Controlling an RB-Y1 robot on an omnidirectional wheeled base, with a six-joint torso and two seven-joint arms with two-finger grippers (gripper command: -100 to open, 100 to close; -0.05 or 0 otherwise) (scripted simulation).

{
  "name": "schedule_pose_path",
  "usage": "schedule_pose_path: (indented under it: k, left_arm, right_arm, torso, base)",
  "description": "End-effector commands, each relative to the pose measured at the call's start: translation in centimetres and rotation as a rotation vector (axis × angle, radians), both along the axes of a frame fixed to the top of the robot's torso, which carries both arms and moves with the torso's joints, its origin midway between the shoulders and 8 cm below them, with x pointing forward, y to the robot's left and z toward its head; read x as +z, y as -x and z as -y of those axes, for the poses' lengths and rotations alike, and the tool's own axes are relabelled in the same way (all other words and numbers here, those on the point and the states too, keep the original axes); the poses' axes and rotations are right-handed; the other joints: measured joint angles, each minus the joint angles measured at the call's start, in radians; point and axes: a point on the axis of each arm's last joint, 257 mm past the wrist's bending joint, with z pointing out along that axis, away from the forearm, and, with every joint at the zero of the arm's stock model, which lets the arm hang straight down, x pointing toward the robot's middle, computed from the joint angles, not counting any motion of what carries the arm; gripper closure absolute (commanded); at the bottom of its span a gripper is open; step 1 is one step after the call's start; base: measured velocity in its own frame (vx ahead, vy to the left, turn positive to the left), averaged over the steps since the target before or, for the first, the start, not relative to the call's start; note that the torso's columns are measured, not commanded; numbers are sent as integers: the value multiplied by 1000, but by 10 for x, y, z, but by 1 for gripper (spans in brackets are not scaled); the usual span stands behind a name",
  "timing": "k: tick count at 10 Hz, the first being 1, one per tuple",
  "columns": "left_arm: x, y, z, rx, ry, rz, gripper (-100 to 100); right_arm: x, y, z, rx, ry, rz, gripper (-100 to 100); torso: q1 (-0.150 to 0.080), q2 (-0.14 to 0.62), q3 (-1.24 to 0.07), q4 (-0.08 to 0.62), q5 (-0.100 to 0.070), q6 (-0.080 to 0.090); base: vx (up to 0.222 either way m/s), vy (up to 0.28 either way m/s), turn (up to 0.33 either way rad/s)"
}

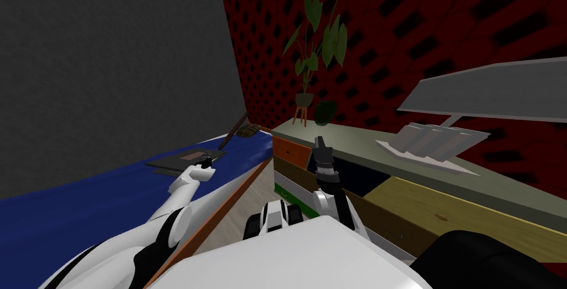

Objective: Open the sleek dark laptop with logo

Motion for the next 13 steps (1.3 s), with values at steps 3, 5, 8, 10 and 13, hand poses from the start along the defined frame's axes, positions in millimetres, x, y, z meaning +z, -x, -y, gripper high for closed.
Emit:
schedule_pose_path:
  k: [3,5,8,10,13]
  left_arm:
    - [0,0,0,0,1,0,-100]
    - [1,-20,37,-64,3,-4,-100]
    - [3,-40,75,-133,5,-7,-100]
    - [0,-42,81,-150,18,-14,-100]
    - [0,-42,81,-150,18,-14,-100]
  right_arm:
    - [0,0,0,0,0,0,0]
    - [0,0,0,-1,0,0,0]
    - [0,0,0,-1,1,0,0]
    - [0,0,0,0,0,0,0]
    - [0,0,0,-1,0,1,0]
  torso:
    - [-1,1,0,1,-1,-1]
    - [-1,1,0,1,-1,0]
    - [2,0,0,0,0,0]
    - [0,1,1,0,0,1]
    - [2,0,0,0,1,0]
  base:
    - [-1,-1,4]
    - [-9,-9,84]
    - [-9,-13,181]
    - [-19,-21,65]
    - [10,7,80]
